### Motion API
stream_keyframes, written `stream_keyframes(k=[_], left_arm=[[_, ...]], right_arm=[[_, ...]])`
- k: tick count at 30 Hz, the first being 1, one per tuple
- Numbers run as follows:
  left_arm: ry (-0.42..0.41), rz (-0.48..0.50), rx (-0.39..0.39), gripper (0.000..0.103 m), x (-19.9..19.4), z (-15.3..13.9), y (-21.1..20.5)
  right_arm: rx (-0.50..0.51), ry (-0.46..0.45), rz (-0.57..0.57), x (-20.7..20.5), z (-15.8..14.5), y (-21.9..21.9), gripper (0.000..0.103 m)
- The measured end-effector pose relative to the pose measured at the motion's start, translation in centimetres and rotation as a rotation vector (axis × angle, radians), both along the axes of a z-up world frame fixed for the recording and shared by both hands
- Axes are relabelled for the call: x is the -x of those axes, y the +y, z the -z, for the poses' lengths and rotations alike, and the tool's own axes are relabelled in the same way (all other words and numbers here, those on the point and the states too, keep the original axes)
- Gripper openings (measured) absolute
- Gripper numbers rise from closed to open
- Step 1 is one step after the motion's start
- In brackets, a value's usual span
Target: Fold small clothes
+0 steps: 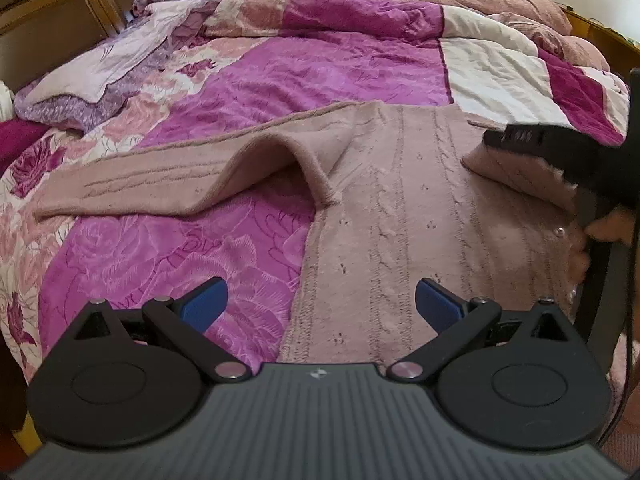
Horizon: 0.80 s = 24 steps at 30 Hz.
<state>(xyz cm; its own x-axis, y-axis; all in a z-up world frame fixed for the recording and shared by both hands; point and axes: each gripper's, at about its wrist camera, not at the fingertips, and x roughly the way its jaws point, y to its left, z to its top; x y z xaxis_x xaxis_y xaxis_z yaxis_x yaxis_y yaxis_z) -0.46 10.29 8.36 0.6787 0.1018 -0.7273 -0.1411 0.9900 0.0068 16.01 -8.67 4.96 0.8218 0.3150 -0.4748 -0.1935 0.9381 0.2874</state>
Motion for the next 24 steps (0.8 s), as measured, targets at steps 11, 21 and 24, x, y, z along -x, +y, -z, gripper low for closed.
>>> stream_keyframes(k=[11, 21, 24], left_arm=[[-0.010, -0.027, 0.013, 0.103, 0.1, 0.0, 0.9], [-0.070, 0.022, -0.002, 0.103, 0.1, -2.1, -0.4], [-0.074, 0.037, -0.003, 0.103, 0.1, -2.3, -1.0]], right_arm=[[-0.134, 0.150, -0.083, 2.1, 1.0, 0.7, 0.072], [-0.171, 0.173, -0.064, 5.3, -2.0, -2.2, 0.074], [-0.177, 0.152, -0.042, 6.7, -2.6, -4.0, 0.074]])
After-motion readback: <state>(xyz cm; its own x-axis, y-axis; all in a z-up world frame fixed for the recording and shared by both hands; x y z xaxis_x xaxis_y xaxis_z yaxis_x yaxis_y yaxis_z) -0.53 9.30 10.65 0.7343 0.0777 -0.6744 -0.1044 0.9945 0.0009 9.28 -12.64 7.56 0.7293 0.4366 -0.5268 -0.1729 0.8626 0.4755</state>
